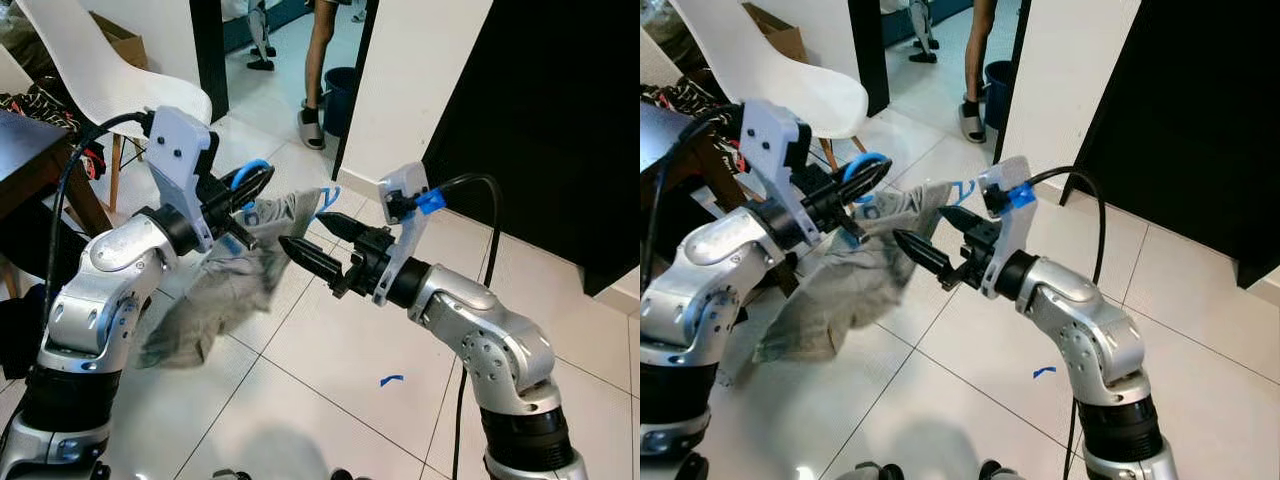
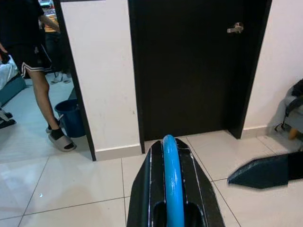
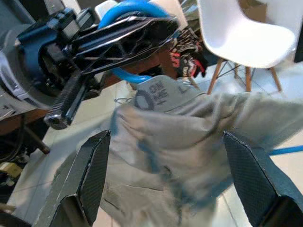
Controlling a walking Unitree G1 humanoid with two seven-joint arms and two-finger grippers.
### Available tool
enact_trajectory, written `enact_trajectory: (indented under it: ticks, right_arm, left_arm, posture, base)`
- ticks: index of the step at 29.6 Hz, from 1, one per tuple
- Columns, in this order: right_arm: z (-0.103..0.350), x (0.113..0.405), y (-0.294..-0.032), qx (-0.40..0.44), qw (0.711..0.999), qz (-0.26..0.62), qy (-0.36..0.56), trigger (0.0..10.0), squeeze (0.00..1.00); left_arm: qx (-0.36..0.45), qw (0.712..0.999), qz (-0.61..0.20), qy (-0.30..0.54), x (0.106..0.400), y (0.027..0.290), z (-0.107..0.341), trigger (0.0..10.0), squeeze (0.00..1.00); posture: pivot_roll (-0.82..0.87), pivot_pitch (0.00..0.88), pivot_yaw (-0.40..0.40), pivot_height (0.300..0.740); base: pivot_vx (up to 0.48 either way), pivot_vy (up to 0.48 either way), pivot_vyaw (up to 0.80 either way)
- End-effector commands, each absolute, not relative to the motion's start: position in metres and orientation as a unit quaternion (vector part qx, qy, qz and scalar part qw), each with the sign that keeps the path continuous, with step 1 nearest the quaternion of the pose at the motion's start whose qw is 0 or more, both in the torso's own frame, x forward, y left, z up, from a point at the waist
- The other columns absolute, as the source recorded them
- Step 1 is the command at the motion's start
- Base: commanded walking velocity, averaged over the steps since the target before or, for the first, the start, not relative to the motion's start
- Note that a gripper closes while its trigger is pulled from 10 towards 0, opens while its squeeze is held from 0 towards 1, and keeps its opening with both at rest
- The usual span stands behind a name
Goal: Hang hanger
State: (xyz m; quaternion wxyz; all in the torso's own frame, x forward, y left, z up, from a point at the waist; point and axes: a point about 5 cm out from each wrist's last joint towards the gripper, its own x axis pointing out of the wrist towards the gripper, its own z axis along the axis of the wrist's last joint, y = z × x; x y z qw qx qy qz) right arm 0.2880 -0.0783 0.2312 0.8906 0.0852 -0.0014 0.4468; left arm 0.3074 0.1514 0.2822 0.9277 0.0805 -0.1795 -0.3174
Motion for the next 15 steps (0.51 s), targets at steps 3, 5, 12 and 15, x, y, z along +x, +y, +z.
enact_trajectory:
  ticks: [3, 5, 12, 15]
  right_arm:
    - [0.226, 0.291, -0.08, 0.091, 0.903, 0.419, 0.002, 10.0, 0.0]
    - [0.226, 0.291, -0.08, 0.091, 0.903, 0.419, 0.002, 10.0, 0.0]
    - [0.233, 0.296, -0.089, 0.111, 0.92, 0.377, -0.007, 10.0, 0.0]
    - [0.232, 0.296, -0.09, 0.101, 0.925, 0.366, -0.006, 10.0, 0.0]
  left_arm:
    - [0.087, 0.918, -0.337, -0.19, 0.301, 0.148, 0.285, 10.0, 0.0]
    - [0.087, 0.918, -0.337, -0.19, 0.301, 0.148, 0.285, 10.0, 0.0]
    - [0.062, 0.91, -0.343, -0.226, 0.3, 0.147, 0.301, 10.0, 0.0]
    - [0.048, 0.902, -0.358, -0.235, 0.296, 0.145, 0.304, 10.0, 0.0]
  posture:
    - [0.09, 0.171, -0.08, 0.74]
    - [0.09, 0.171, -0.08, 0.74]
    - [0.08, 0.189, -0.07, 0.74]
    - [0.08, 0.187, -0.066, 0.74]
  base:
    - [0.0, 0.0, 0.0]
    - [0.0, 0.0, 0.0]
    - [0.0, 0.0, 0.0]
    - [0.0, 0.0, 0.0]
